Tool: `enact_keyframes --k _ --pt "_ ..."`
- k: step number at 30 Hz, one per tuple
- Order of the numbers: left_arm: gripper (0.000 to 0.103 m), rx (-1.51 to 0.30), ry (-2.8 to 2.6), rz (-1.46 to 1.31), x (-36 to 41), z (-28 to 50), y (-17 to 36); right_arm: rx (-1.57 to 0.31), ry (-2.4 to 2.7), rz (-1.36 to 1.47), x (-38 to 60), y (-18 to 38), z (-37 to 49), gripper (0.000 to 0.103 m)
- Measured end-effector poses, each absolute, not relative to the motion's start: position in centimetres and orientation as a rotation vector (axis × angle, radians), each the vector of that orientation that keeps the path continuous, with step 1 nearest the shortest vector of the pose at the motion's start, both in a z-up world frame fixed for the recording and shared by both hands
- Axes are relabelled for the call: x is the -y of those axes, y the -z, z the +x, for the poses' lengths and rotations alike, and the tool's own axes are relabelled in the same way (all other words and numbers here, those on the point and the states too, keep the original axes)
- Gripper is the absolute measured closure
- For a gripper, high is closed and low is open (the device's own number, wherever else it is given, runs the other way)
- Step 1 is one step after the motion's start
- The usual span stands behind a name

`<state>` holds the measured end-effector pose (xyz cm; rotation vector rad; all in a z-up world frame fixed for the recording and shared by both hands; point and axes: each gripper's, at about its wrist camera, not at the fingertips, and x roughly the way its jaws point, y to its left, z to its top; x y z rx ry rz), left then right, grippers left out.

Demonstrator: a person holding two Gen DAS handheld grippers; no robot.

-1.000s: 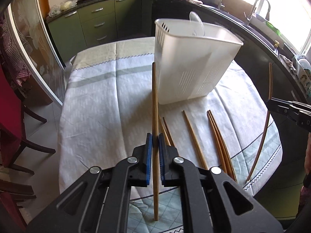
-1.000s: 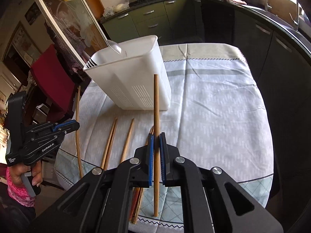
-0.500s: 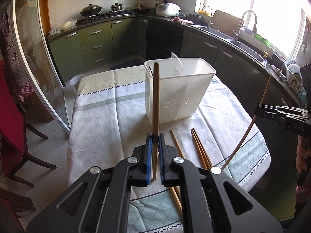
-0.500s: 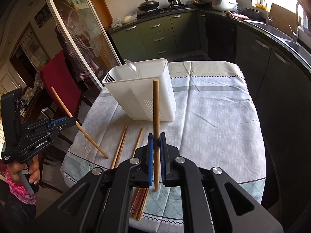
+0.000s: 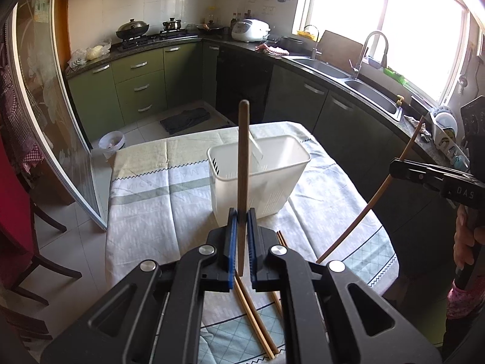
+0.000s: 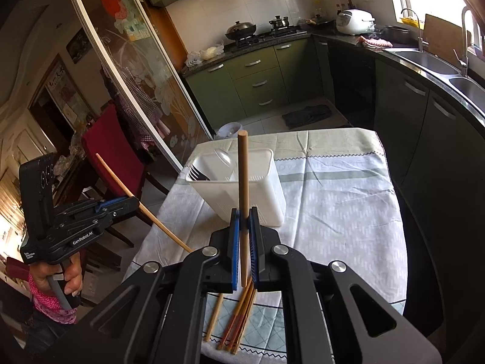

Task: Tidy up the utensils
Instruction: 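Lift both chopsticks upright and carry them above the white holder, then lower the chopsticks into the holder and open both grippers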

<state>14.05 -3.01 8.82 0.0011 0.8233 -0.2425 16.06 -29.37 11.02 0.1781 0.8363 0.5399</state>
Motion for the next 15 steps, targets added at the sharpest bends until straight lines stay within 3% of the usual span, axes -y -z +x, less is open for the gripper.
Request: enact_keyframes --k 10,15 --pt "0.096 -0.631 0.233 0.001 3.9 15.5 -17.4 -0.639 -0.528 0.237 30.3 -21.0 19.2 0.096" --pt "0.096 -0.556 0.21 -0.01 4.7 18.5 -18.4 -0.581 -0.47 0.223 29.3 -21.9 22.7 0.096"
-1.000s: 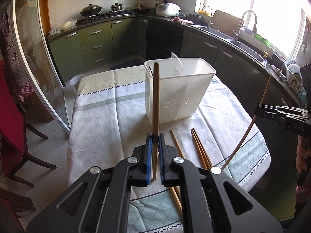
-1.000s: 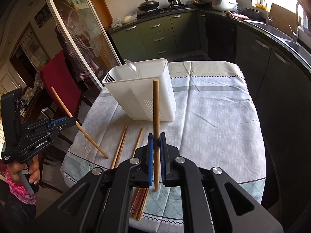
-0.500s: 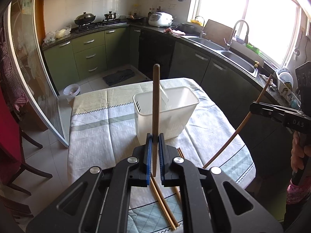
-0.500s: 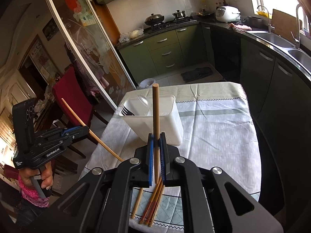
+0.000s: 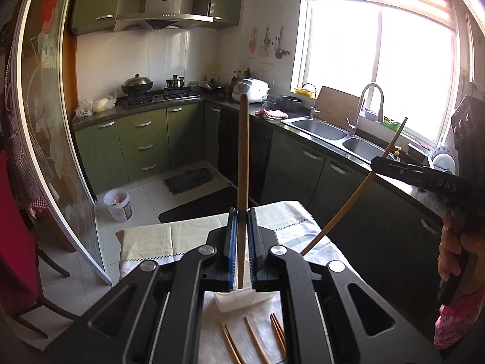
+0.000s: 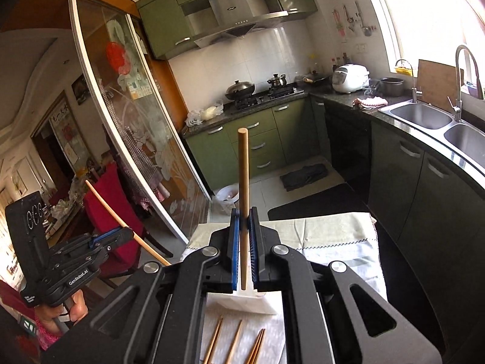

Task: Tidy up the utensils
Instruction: 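Lower the chopsticks into the holder and open both grippers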

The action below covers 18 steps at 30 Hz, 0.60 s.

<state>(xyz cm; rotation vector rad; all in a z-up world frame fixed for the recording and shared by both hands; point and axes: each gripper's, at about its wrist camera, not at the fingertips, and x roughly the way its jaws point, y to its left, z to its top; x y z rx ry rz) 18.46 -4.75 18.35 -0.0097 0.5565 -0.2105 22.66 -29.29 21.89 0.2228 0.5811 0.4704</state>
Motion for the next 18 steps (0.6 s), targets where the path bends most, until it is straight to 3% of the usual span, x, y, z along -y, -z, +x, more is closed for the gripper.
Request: enact_keyframes --k 14,18 --pt "0.095 -0.802 0.171 -0.041 4.8 25.8 -7.8 -0.85 -0.479 0.066 21.7 -9.2 30.0 0.096" --pt "0.082 -0.823 0.174 -0.057 4.5 25.6 -7.5 -0.865 -0.481 0.053 21.4 -8.5 30.1 0.086"
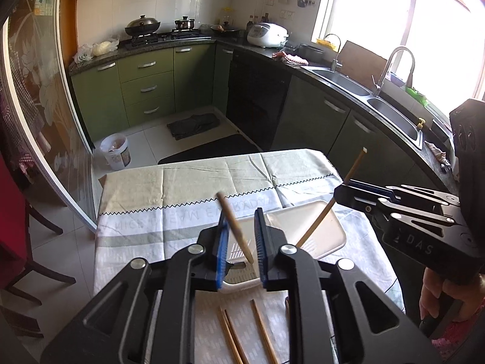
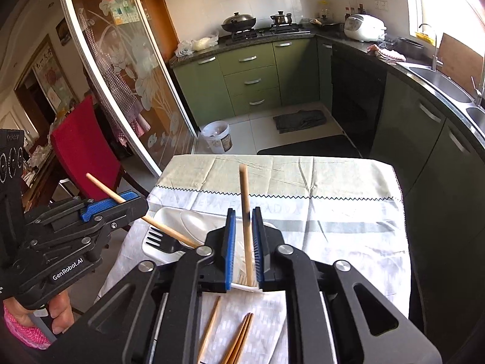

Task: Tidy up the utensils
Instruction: 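Lower the chopsticks into the holder and open both grippers, then grasp another wooden chopstick with the left gripper while the right gripper grasps one too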

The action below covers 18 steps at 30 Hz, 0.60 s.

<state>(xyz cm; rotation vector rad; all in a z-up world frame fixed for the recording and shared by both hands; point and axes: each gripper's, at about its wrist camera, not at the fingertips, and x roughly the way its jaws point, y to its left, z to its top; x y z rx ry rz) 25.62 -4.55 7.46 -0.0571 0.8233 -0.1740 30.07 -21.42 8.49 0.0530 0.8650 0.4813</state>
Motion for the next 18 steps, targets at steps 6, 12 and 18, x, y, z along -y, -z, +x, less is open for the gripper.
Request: enact_keyframes --k 6,12,18 --pt "0.071 -0.814 0.203 -0.09 3.9 22.3 -9.1 -0.778 -0.504 0.105 24.1 -10.8 25.6 0.083" --pt "0.063 -0.921 0.235 -0.089 3.7 17.8 -5.7 -0.753 -0.511 0.143 29.6 -8.3 18.2 0.074" --pt "0.064 -1.116 0.199 -0.069 3.4 17.0 2.5 -0.845 -0.479 0.239 34.3 -1.6 13.7 0.074"
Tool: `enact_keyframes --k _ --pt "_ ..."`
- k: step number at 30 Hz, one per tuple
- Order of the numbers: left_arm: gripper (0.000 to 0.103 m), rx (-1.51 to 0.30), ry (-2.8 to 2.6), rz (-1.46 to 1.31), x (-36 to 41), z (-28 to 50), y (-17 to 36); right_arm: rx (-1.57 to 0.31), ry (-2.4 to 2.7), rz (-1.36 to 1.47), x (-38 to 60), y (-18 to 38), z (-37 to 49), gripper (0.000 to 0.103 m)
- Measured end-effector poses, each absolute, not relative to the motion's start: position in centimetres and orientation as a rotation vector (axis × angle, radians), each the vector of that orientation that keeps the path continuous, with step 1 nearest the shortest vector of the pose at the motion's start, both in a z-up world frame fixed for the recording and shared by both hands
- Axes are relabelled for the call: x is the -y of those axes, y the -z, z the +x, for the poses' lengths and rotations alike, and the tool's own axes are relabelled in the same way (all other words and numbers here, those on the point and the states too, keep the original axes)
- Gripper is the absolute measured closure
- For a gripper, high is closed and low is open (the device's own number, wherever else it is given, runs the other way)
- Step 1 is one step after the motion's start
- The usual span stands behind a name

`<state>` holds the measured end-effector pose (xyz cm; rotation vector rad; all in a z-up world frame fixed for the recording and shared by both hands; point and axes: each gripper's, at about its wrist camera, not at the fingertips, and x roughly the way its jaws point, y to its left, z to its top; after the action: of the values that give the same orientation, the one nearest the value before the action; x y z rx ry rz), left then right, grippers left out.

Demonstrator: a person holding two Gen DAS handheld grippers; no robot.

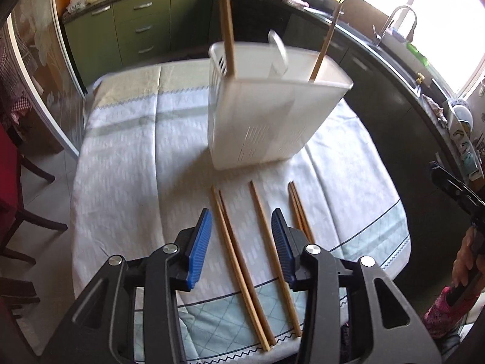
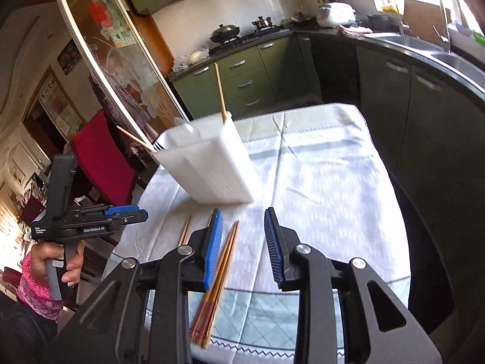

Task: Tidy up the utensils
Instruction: 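Grasp another wooden chopstick with the left gripper while the right gripper grasps one too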

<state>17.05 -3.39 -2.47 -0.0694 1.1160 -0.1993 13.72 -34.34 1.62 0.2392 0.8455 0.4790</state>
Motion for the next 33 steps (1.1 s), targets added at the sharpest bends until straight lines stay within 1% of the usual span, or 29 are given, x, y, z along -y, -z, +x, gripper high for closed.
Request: enact_keyframes --k 1,2,5,6,7,8,13,16,24,28,30,31,33 --pt "0.064 -1.14 0.187 -0.067 3.3 17.2 3.8 -0.86 -0.477 0.257 34.8 -0.7 13.3 0.074" --pt "0.069 -1.163 0.178 -0.069 3.3 17.4 5.0 -0.872 -0.477 0.275 35.2 0.2 12.8 0.074" --pt "0.075 -1.224 0.149 -0.071 3.2 18.1 7.7 -0.902 -0.496 0.328 35.8 2.1 12.0 0.074" --pt "0.076 -1.236 0.136 -0.071 3.1 18.3 8.3 -0.907 -0.503 0.342 35.9 2.5 11.8 0.072" --pt "0.078 -1.247 0.129 -0.069 3.1 18.4 8.7 -0.908 -0.506 0.348 35.9 2.8 11.5 0.068" --pt "0.078 -1.257 0.13 -0.069 3.1 18.4 9.0 -0.905 -0.508 0.352 35.9 2.8 11.4 0.066" --pt "0.078 -1.281 0.133 -0.063 3.2 18.3 9.9 -0.891 -0.524 0.379 35.7 2.8 11.6 0.066" --pt "0.083 -1.3 0.134 -0.06 3.5 18.2 10.6 -0.894 -0.532 0.402 35.7 3.0 11.9 0.065" --pt "0.087 -1.325 0.13 -0.05 4.3 18.4 11.8 -0.919 -0.53 0.416 35.5 3.9 12.1 0.064" --pt "0.088 -1.321 0.127 -0.031 4.9 18.5 12.0 -0.954 -0.542 0.378 34.1 4.6 12.6 0.064" --pt "0.091 -1.316 0.124 -0.025 5.2 18.7 12.0 -0.982 -0.55 0.331 32.6 5.0 13.0 0.064" --pt "0.094 -1.314 0.124 -0.027 5.3 18.9 12.0 -0.999 -0.558 0.304 31.7 5.2 13.3 0.064" --pt "0.095 -1.312 0.128 -0.047 4.9 19.2 12.0 -1.033 -0.567 0.252 29.9 5.9 14.1 0.064"
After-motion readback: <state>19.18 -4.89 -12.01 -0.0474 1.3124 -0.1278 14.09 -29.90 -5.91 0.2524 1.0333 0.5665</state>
